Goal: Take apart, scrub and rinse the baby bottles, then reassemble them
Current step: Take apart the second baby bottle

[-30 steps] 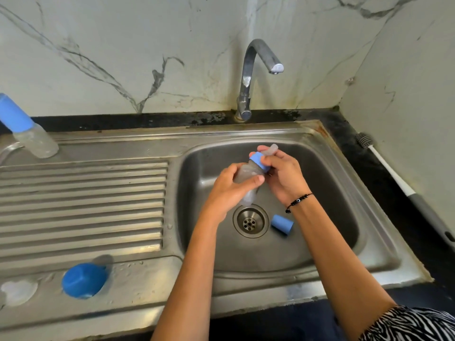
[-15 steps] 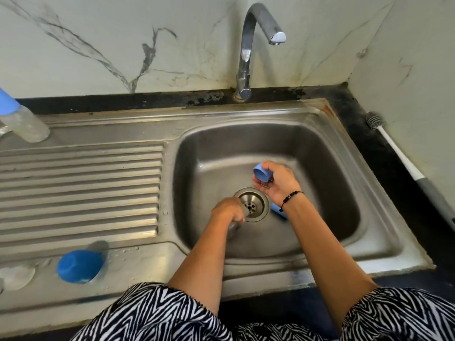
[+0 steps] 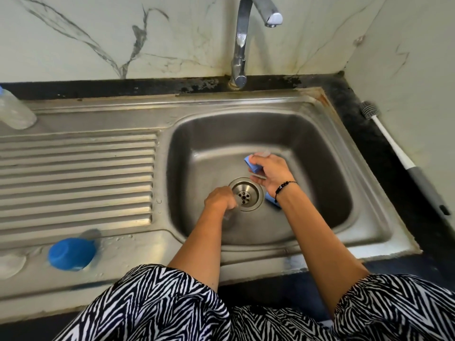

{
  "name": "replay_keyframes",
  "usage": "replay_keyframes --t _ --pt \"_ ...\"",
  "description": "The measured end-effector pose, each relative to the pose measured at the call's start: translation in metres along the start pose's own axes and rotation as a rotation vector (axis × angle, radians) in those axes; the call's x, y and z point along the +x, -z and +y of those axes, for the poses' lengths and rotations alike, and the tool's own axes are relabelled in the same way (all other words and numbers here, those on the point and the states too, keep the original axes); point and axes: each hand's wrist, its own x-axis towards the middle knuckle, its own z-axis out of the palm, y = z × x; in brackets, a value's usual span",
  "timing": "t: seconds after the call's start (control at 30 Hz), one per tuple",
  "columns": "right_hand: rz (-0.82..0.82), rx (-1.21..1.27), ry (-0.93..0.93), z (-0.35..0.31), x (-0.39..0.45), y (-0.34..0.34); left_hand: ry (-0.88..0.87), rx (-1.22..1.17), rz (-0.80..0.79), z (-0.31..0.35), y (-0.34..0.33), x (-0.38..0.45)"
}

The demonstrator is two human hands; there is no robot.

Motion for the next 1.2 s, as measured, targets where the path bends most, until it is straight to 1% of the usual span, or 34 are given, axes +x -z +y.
replay_keyframes --t 0.07,0.1,0.13,0.2,0.23,0.27,0.3,0.33,0.43,0.53,0.6,0.73,0.8,0.9,1.0,1.1,1.2 --pt "-0.002 -0.012 0.022 -0.002 -0.005 -0.002 -0.005 -0.088 -0.008 0.001 0.004 -0.006" --pt "-0.002 -0.025 0.038 -0.003 -0.008 -0.003 -0.021 -0.191 0.003 0.003 0.006 -0.009" --pt "-0.005 -0.046 0.060 -0.004 -0.010 -0.004 -0.043 -0.383 0.017 0.005 0.009 -0.012" --pt "-0.022 -0.104 0.129 -0.005 -0.017 -0.005 -0.055 -0.911 0.002 0.013 0.019 -0.025" --pt "-0.029 -0.139 0.177 -0.006 -0.019 -0.006 -0.063 -1.160 -0.048 0.016 0.026 -0.032" --pt "-0.028 -0.172 0.231 -0.007 -0.022 -0.007 -0.088 -1.359 -0.102 0.018 0.033 -0.037" --pt "-0.019 -0.204 0.288 -0.008 -0.024 -0.008 -0.126 -1.496 -0.143 0.018 0.041 -0.043" --pt "-0.008 -0.229 0.344 -0.008 -0.027 -0.008 -0.176 -1.563 -0.170 0.019 0.047 -0.049" --pt "-0.004 -0.313 0.487 -0.009 -0.033 -0.009 -0.280 -1.558 -0.123 0.023 0.059 -0.066" --pt "-0.027 -0.414 0.569 -0.019 -0.039 -0.003 -0.304 -1.657 -0.078 0.025 0.061 -0.073" --pt "-0.031 -0.480 0.621 -0.029 -0.044 0.003 -0.325 -1.671 -0.064 0.025 0.061 -0.077" --pt "-0.043 -0.685 0.777 -0.044 -0.057 0.005 -0.377 -1.523 -0.007 0.033 0.068 -0.084" --pt "-0.002 -0.828 0.884 -0.051 -0.064 -0.001 -0.362 -1.436 0.044 0.038 0.072 -0.087" --pt "0.033 -1.028 0.987 -0.062 -0.071 -0.009 -0.329 -1.347 0.155 0.042 0.077 -0.092" --pt "0.024 -1.168 1.048 -0.072 -0.075 -0.017 -0.323 -1.419 0.183 0.045 0.079 -0.095" --pt "-0.058 -1.269 1.088 -0.079 -0.080 -0.018 -0.333 -1.559 0.165 0.050 0.075 -0.093" --pt "-0.120 -1.285 1.106 -0.082 -0.084 -0.012 -0.333 -1.608 0.157 0.054 0.072 -0.093"
